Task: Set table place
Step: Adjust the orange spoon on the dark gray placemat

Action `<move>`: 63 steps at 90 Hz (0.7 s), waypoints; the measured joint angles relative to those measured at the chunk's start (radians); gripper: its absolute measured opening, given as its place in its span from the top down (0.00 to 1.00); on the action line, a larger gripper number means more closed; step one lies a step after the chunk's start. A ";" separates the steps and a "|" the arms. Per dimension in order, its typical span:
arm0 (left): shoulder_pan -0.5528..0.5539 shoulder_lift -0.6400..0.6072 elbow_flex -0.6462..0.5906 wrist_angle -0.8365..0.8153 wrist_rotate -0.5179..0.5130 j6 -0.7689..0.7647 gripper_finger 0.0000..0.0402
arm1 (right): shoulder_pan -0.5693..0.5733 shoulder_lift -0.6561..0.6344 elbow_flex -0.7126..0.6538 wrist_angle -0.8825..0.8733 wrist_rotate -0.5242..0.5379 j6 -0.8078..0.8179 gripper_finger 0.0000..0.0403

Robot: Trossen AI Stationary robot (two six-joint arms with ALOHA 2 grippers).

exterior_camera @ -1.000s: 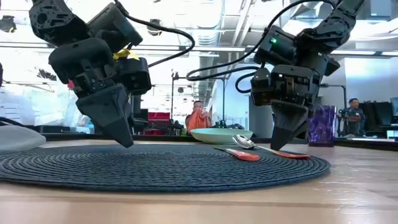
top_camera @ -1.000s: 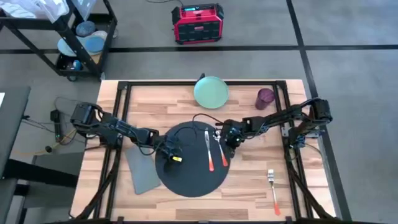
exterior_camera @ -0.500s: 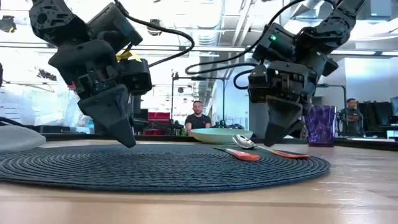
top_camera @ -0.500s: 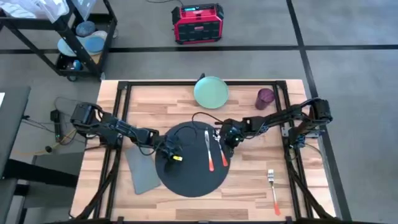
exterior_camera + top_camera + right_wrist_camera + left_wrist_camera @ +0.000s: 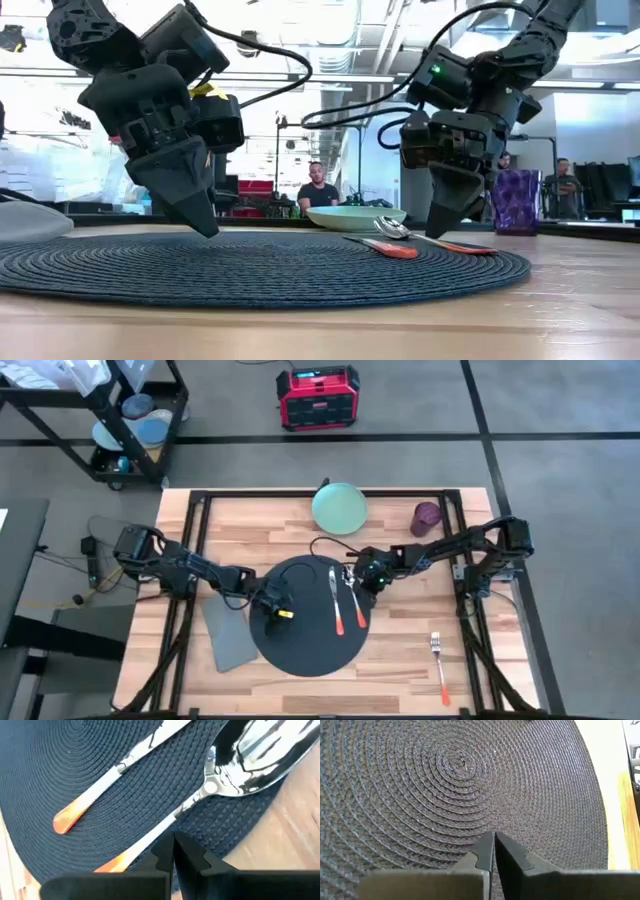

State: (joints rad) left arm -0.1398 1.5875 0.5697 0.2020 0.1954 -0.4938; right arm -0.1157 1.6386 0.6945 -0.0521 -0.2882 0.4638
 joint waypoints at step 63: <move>0.000 0.000 0.000 -0.001 -0.001 0.000 1.00 | -0.003 0.077 0.006 0.084 -0.059 0.014 1.00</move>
State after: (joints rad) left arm -0.1398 1.5875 0.5697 0.2012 0.1947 -0.4938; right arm -0.1184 1.7153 0.7010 0.0323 -0.3471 0.4776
